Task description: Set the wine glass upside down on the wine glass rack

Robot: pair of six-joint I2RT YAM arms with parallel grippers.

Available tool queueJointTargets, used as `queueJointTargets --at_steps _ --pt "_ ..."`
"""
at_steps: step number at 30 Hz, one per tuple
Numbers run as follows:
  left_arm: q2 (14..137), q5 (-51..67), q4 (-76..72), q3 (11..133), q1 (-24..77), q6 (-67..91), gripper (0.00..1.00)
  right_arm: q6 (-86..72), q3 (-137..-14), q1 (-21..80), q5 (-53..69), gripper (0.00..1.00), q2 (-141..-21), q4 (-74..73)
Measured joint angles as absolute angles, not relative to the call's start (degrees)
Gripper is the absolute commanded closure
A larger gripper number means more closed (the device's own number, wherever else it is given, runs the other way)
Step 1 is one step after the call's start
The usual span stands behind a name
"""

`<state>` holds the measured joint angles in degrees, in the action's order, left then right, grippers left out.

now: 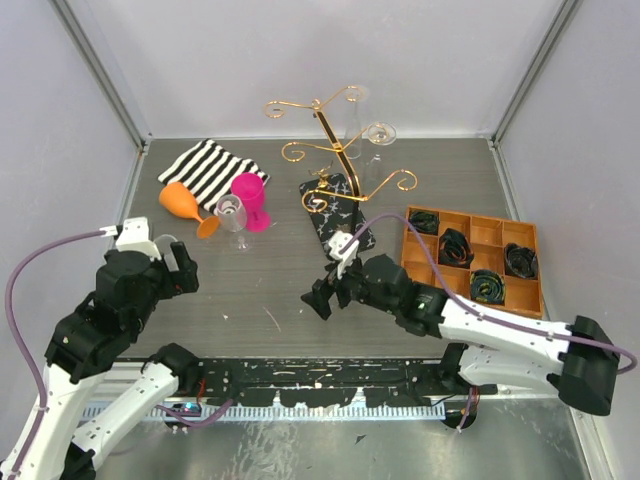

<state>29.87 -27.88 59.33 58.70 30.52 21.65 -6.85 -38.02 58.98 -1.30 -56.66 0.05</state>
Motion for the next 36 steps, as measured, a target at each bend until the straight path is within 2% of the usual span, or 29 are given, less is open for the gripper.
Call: queueJointTargets --at_steps 14,21,29,36 --pt "30.55 -27.49 58.57 57.80 30.52 21.26 0.02 -8.64 -26.52 63.05 -4.40 0.00 -80.68 42.61" --pt "30.55 -26.92 58.33 57.78 30.52 21.10 0.02 -9.02 -33.06 63.07 -5.52 0.00 -99.63 55.27" --pt "30.48 -26.37 58.04 57.69 30.50 21.06 0.02 -6.61 -37.80 63.16 -6.39 0.02 -116.07 74.50" --pt "29.02 -26.37 57.71 57.21 30.50 21.06 0.02 -3.05 -48.77 63.16 -7.79 0.02 -122.61 76.53"
